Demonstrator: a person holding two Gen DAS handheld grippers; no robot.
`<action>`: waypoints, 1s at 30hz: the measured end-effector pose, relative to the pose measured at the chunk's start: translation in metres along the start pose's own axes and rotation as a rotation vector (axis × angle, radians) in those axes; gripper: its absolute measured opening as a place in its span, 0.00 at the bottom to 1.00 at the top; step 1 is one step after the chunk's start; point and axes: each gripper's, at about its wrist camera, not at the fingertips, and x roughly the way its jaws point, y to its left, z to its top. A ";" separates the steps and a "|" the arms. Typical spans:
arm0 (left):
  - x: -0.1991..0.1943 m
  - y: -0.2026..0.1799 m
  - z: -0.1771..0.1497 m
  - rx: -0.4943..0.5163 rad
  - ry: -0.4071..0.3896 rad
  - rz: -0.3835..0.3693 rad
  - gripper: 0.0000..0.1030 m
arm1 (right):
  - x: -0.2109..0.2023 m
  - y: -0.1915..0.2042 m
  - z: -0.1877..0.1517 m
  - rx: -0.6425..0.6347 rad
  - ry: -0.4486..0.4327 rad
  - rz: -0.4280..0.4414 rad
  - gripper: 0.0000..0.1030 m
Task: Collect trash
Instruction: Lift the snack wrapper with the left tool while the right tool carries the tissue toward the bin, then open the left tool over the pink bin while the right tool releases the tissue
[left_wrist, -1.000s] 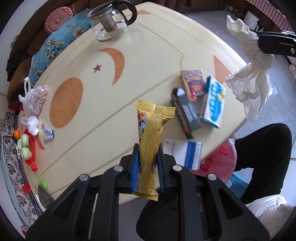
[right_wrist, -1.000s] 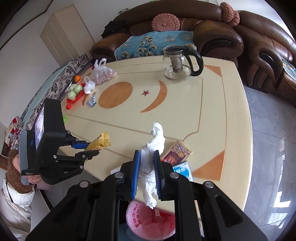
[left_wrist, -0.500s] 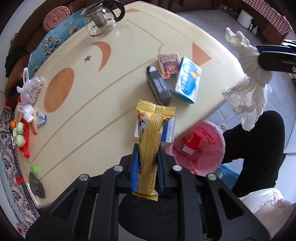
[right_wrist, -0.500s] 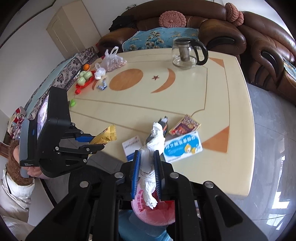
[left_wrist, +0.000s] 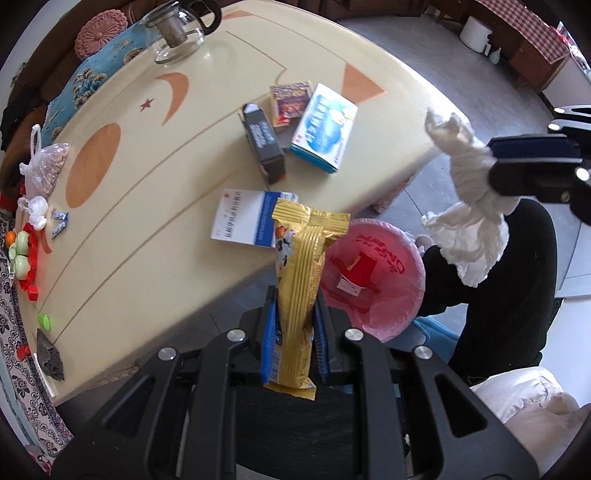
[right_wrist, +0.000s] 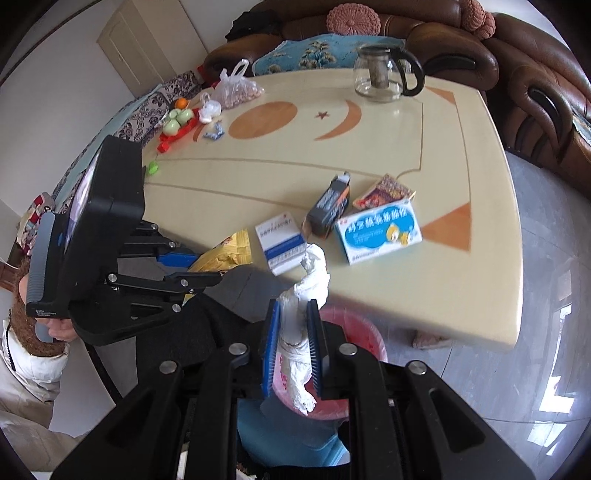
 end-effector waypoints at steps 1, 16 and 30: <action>0.002 -0.004 -0.002 0.002 -0.001 0.011 0.19 | 0.002 0.001 -0.003 0.000 0.004 -0.001 0.15; 0.053 -0.043 -0.033 0.032 0.053 -0.058 0.19 | 0.049 -0.004 -0.054 0.020 0.091 0.001 0.15; 0.119 -0.065 -0.043 -0.009 0.094 -0.108 0.19 | 0.102 -0.027 -0.086 0.068 0.138 -0.006 0.15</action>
